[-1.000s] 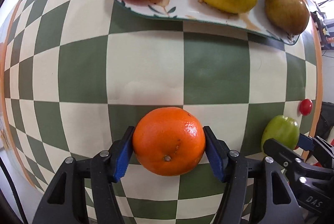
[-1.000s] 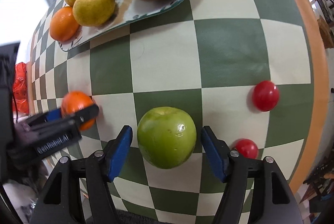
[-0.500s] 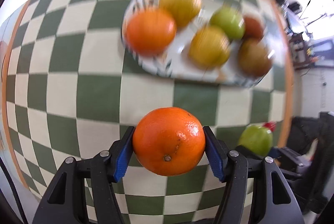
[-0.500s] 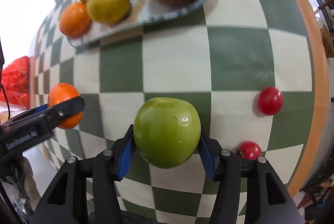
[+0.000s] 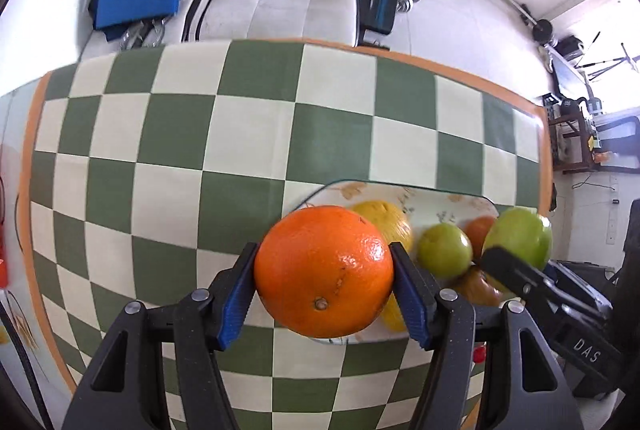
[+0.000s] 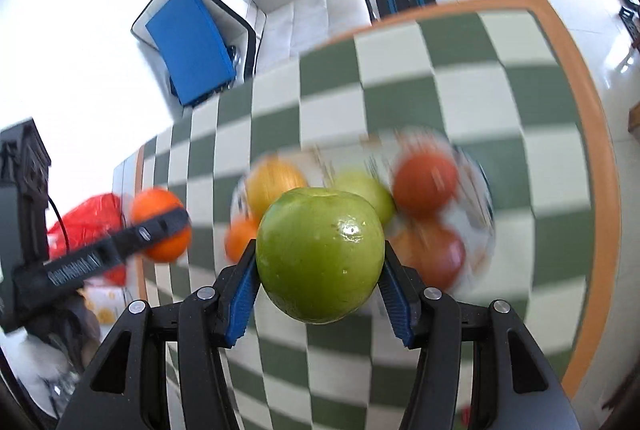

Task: Organize fruits
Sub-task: 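Lower the orange and green apple onto the plate and open both tools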

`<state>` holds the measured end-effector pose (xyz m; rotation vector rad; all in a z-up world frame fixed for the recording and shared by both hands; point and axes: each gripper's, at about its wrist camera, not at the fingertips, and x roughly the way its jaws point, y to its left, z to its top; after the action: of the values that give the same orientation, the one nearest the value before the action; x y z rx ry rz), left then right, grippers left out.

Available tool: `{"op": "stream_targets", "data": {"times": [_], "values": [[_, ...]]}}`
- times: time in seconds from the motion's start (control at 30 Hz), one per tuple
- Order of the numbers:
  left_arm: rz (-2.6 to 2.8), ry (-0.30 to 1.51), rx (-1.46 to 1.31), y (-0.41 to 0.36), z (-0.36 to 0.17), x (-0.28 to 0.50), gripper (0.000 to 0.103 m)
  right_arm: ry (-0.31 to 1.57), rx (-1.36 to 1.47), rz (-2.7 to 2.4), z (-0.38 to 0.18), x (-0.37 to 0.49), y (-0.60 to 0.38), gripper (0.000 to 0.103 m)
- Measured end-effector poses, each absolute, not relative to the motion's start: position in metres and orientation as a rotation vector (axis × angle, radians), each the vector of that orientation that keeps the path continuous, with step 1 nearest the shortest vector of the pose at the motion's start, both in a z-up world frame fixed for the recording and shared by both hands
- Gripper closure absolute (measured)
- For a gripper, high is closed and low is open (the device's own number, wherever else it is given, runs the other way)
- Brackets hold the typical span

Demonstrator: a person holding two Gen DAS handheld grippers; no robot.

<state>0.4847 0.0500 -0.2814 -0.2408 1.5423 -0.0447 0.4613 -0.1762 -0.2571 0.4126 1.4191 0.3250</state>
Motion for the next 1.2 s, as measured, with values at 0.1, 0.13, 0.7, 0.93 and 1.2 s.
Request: {"op": "stream_targets", "data": {"times": [0.1,0.13,0.7,0.93,1.2], "values": [[-0.034,1.613,-0.278,0.058,-0.308,0.5,0.042,1.446,0.368,0.316,-0.276,0.504,-0.151,0.045],[-0.034,1.628,-0.282,0.059,-0.314,0.501,0.042,1.461,0.364,0.318,-0.28,0.511,-0.149,0.045],[-0.053,1.668,-0.405,0.076,-0.334,0.502,0.031,1.597,0.288,0.336,-0.364,0.547,-0.115,0.039],[-0.07,1.651,-0.38,0.068,-0.326,0.504,0.028,1.612,0.274,0.33,-0.363,0.546,-0.12,0.032],[-0.023,1.585,-0.278,0.064,-0.305,0.501,0.008,1.62,0.283,0.322,-0.357,0.541,-0.126,0.026]]}}
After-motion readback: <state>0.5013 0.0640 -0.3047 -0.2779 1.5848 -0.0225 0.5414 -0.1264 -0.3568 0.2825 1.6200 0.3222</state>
